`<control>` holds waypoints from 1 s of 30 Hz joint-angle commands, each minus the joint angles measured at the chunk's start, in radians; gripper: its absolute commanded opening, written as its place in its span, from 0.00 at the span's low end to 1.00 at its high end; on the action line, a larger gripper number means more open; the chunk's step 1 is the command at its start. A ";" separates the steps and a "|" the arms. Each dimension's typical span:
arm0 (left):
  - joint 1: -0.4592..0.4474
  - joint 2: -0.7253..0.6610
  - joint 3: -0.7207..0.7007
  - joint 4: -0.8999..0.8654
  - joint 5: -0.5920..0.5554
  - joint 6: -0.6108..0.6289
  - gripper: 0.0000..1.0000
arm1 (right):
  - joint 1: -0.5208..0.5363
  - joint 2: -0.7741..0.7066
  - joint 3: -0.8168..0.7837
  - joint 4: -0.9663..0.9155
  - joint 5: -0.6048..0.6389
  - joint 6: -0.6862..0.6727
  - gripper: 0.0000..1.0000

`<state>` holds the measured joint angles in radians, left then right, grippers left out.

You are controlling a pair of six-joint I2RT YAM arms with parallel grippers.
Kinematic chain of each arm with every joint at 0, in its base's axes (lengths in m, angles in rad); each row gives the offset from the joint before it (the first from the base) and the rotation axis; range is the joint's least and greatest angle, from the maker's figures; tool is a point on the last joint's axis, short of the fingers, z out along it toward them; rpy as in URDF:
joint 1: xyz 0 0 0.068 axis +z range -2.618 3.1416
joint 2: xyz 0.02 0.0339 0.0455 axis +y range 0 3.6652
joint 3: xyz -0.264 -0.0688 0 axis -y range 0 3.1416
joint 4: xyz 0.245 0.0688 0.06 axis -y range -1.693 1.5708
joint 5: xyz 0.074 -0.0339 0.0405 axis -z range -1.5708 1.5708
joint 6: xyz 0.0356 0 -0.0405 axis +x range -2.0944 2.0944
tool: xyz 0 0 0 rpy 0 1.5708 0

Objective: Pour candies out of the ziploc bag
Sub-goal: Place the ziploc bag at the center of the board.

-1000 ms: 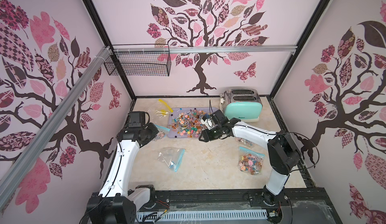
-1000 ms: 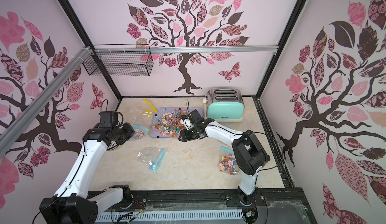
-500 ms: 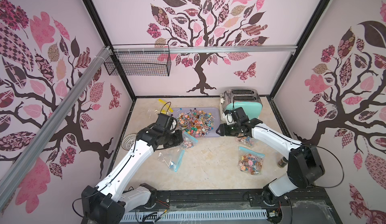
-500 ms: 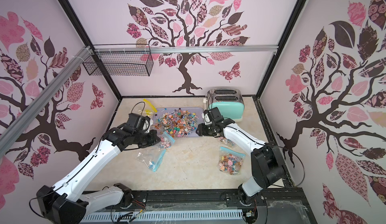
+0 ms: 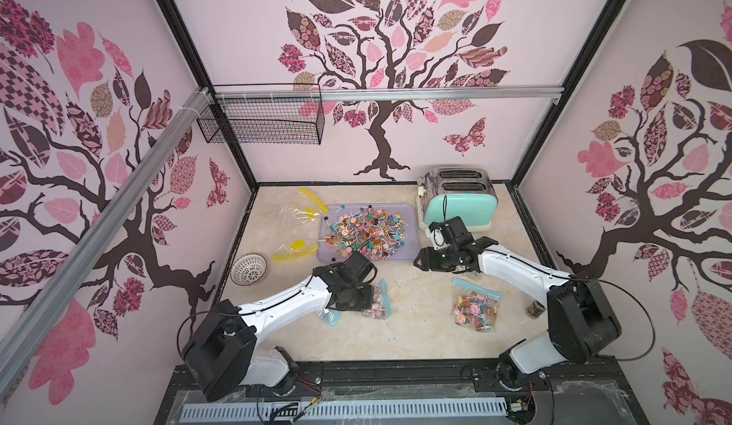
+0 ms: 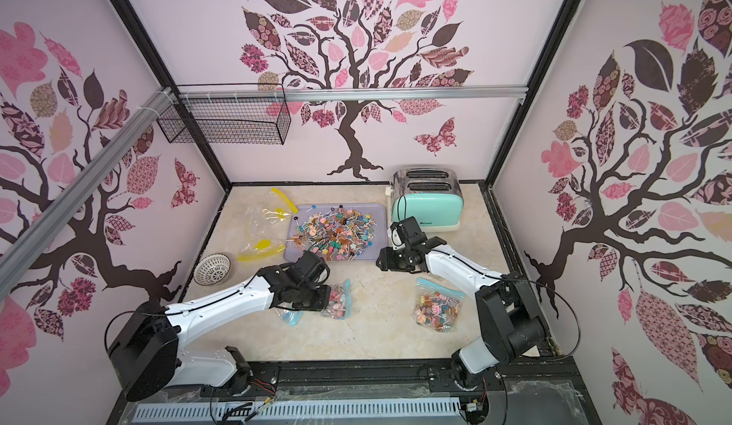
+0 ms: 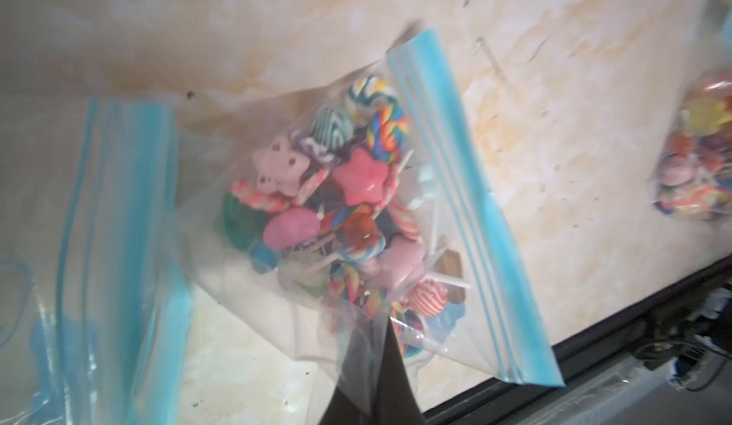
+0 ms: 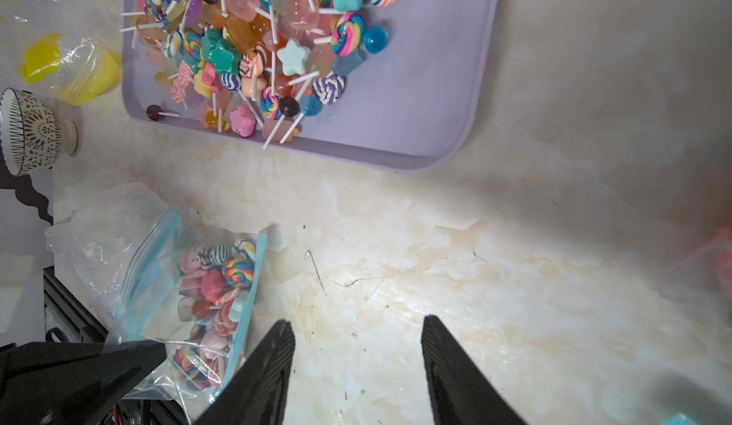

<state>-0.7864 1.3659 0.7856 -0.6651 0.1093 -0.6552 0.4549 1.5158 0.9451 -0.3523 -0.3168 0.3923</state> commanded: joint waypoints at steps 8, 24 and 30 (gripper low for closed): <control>-0.007 -0.102 -0.134 -0.121 -0.058 -0.062 0.68 | 0.001 0.006 0.013 0.014 -0.042 0.003 0.57; -0.110 -0.017 0.128 -0.033 0.069 -0.098 0.34 | -0.001 -0.002 0.017 -0.026 0.008 -0.029 0.55; -0.147 0.165 0.170 0.040 0.029 -0.153 0.33 | -0.023 -0.024 -0.012 -0.030 0.007 -0.049 0.55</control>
<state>-0.9222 1.4815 0.9176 -0.6720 0.1585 -0.7715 0.4423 1.5173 0.9409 -0.3561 -0.3244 0.3683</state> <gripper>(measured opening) 0.333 0.546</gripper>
